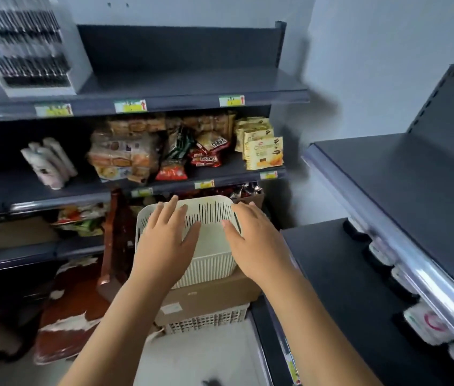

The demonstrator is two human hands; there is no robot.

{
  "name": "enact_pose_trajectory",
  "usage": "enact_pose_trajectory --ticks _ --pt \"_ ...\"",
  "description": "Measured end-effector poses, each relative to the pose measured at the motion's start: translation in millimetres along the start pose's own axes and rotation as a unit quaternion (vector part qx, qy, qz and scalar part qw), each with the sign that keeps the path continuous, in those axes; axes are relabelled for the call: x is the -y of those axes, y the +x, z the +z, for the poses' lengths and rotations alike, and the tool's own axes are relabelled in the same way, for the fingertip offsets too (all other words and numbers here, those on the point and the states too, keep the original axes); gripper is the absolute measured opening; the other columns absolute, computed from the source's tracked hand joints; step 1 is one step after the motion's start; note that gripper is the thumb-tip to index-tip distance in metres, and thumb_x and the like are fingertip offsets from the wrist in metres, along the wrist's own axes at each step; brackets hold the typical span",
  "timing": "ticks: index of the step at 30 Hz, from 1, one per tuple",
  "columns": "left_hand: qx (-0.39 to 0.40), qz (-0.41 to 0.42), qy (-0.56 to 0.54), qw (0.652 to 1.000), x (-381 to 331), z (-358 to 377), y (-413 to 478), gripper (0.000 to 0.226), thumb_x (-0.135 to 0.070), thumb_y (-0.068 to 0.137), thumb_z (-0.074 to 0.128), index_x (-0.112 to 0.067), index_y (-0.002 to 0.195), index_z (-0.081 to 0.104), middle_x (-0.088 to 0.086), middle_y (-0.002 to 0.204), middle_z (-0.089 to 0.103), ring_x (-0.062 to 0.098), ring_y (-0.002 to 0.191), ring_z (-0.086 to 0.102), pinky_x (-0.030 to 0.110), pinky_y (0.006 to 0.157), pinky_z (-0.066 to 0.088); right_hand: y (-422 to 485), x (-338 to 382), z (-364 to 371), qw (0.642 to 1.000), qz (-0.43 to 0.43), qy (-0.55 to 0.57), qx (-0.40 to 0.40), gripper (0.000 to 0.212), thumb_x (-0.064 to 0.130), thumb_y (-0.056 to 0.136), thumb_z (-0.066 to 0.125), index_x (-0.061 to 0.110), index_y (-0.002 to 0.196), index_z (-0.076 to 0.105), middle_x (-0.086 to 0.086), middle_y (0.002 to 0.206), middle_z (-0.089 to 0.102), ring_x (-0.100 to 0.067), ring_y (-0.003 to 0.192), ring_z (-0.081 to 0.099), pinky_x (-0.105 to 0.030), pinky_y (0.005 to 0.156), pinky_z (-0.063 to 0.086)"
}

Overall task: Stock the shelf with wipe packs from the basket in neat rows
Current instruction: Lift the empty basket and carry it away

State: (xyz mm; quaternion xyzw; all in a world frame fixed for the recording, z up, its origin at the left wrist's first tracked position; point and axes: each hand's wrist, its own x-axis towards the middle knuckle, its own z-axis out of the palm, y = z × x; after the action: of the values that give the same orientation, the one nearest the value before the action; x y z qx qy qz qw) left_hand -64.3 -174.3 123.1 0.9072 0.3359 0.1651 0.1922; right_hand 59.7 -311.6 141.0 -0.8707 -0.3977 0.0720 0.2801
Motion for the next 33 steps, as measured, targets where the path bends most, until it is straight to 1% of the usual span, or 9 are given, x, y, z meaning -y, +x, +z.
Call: enact_pose_trajectory --ticks 4,8,11,16,20,24,26,28,33 --pt "0.022 -0.076 -0.134 0.988 49.7 25.8 22.5 0.051 -0.043 0.103 0.048 -0.027 0.151 0.046 -0.011 0.167 0.022 0.011 0.155 0.017 0.043 0.125 0.023 35.9 -18.9 40.2 0.997 0.064 0.024 0.020 0.032 0.048 0.103 0.043 0.028 0.126 0.054 0.013 0.123 0.057 -0.013 0.109 0.061 -0.039 0.085 0.057" --pt "0.049 -0.157 -0.176 0.970 77.4 49.1 32.8 0.049 -0.036 0.104 0.049 -0.023 0.152 0.044 -0.010 0.165 0.026 0.010 0.152 0.021 0.034 0.122 0.021 66.3 -35.3 69.2 0.992 0.099 0.056 0.051 0.045 0.043 0.105 0.046 0.026 0.146 0.048 0.010 0.143 0.055 -0.017 0.126 0.057 -0.036 0.098 0.052" --pt "0.061 -0.226 -0.200 0.952 100.1 68.4 55.2 0.047 -0.032 0.104 0.051 -0.021 0.149 0.046 -0.005 0.160 0.036 0.016 0.147 0.033 0.037 0.119 0.029 94.8 -52.6 87.7 0.985 0.136 0.068 0.084 0.049 0.042 0.106 0.045 0.023 0.151 0.046 0.007 0.152 0.050 -0.019 0.135 0.052 -0.037 0.103 0.047" --pt "0.051 -0.316 -0.181 0.930 140.0 102.7 107.6 0.048 -0.025 0.101 0.056 -0.018 0.147 0.048 0.000 0.160 0.035 0.023 0.144 0.037 0.042 0.116 0.038 150.4 -90.2 128.1 0.978 0.189 0.058 0.073 0.035 0.040 0.102 0.043 0.021 0.126 0.060 0.005 0.119 0.063 -0.021 0.101 0.064 -0.046 0.084 0.058" --pt "0.017 -0.398 -0.166 0.902 171.1 124.7 143.1 0.055 -0.024 0.094 0.057 -0.020 0.148 0.042 0.001 0.160 0.030 0.028 0.143 0.039 0.052 0.112 0.042 194.0 -141.7 177.1 0.973 0.216 0.001 0.082 0.021 0.034 0.090 0.042 0.030 0.104 0.057 0.010 0.105 0.059 -0.023 0.092 0.061 -0.047 0.071 0.060" --pt "-0.017 -0.492 -0.153 0.857 204.1 145.1 166.6 0.055 -0.024 0.087 0.054 -0.016 0.141 0.053 0.005 0.141 0.055 0.030 0.124 0.059 0.047 0.100 0.052 223.0 -166.1 205.7 0.969 0.240 -0.008 0.055 0.026 0.011 0.082 0.048 0.027 0.101 0.055 0.011 0.099 0.062 -0.022 0.084 0.063 -0.044 0.062 0.060" --pt "-0.038 -0.532 -0.148 0.833 211.8 153.6 178.4 0.032 -0.021 0.086 0.052 -0.017 0.114 0.068 0.004 0.113 0.071 0.028 0.100 0.068 0.045 0.088 0.058 234.7 -168.9 214.5 0.964 0.262 0.016 0.045 0.025 0.011 0.084 0.048 0.026 0.100 0.059 0.008 0.090 0.065 -0.020 0.076 0.064 -0.043 0.059 0.060" --pt "-0.034 -0.548 -0.144 0.824 218.3 161.4 187.0 0.021 -0.023 0.088 0.050 -0.015 0.092 0.068 0.005 0.088 0.071 0.031 0.084 0.068 0.046 0.080 0.058 245.5 -168.7 219.0 0.959 0.280 0.035 0.038 0.023 0.014 0.091 0.049 0.026 0.104 0.063 0.007 0.084 0.068 -0.020 0.072 0.065 -0.044 0.059 0.060" --pt "-0.061 -0.560 -0.160 0.811 225.0 168.3 191.9 0.019 -0.027 0.090 0.054 -0.018 0.086 0.070 0.004 0.082 0.072 0.029 0.079 0.068 0.047 0.078 0.060 263.0 -174.9 220.6 0.927 0.340 0.150 0.045 0.022 0.026 0.098 0.053 0.007 0.102 0.065 -0.006 0.085 0.073 -0.032 0.077 0.072 -0.054 0.073 0.062"
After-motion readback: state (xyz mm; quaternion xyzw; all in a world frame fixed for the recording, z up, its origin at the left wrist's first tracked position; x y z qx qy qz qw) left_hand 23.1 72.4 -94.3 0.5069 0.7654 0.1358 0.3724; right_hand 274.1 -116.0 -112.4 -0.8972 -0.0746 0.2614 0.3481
